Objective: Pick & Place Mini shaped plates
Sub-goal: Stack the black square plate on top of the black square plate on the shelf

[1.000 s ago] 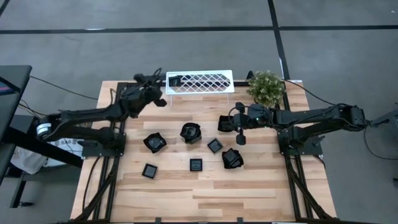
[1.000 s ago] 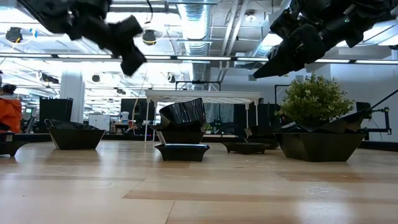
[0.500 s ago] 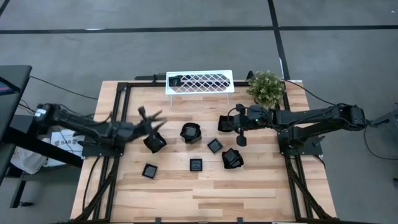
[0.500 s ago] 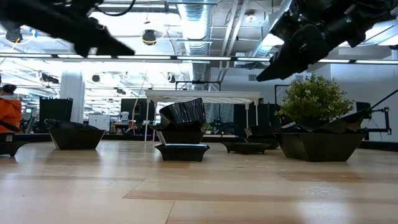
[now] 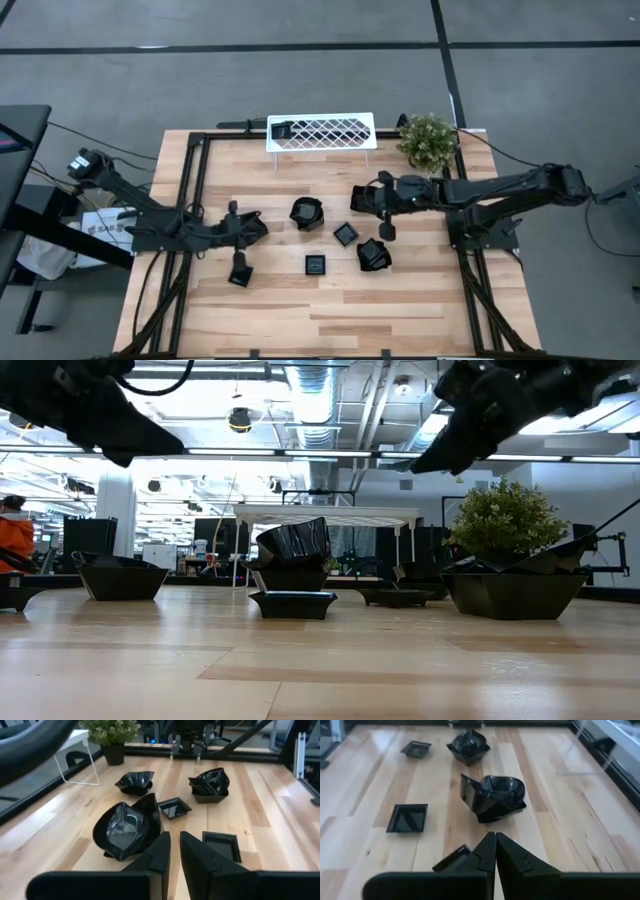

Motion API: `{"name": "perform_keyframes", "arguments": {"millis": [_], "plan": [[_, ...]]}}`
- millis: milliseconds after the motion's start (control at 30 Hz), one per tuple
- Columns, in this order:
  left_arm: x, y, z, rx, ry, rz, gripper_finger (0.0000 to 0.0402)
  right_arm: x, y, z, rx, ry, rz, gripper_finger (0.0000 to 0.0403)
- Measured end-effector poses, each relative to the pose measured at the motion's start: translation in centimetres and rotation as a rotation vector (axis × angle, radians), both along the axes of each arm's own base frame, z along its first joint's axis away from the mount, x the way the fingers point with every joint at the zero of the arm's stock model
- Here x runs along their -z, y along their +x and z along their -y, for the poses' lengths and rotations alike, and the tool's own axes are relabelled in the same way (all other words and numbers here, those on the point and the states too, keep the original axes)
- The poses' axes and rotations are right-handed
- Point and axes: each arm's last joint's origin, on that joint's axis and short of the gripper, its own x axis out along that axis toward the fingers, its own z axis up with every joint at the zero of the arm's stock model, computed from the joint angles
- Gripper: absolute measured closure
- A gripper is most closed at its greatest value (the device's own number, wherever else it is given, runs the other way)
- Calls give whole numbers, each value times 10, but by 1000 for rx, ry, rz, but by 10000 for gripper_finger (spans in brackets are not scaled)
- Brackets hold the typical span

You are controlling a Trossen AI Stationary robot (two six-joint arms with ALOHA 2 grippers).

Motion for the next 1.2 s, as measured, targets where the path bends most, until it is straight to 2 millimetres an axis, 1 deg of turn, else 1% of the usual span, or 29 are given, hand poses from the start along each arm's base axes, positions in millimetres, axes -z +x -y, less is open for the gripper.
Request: {"name": "perform_keyframes", "arguments": {"millis": [167, 300, 433, 567, 633, 733, 833, 933, 1067, 1200], "plan": [[3, 9, 1, -25, -27, 35, 357, -8, -4, -9, 56, 43, -134, 397], [9, 13, 2, -32, -20, 23, 357, -10, -11, -12, 91, 111, -263, 397], [16, 15, 4, -34, -10, -1, 357, -10, -13, -14, 81, 198, -296, 397], [18, 18, 5, -34, -13, 4, 357, -10, -7, -15, 98, 233, -264, 391], [18, 18, 5, -34, -15, 5, 357, -5, -3, -16, 108, 251, -282, 378], [17, 17, 6, -25, -22, 10, 357, 5, 2, -20, 114, 272, -334, 345], [17, 17, 7, -5, -31, 4, 357, 13, 7, -26, 94, 267, -380, 310], [17, 17, 7, 5, -56, 3, 357, 20, 9, -33, 55, 275, -420, 285], [17, 17, 7, -15, -110, 14, 357, 26, 11, -43, 38, 310, -459, 266], [17, 17, 7, -30, -151, 25, 357, 33, 13, -51, 58, 342, -499, 260]]}}
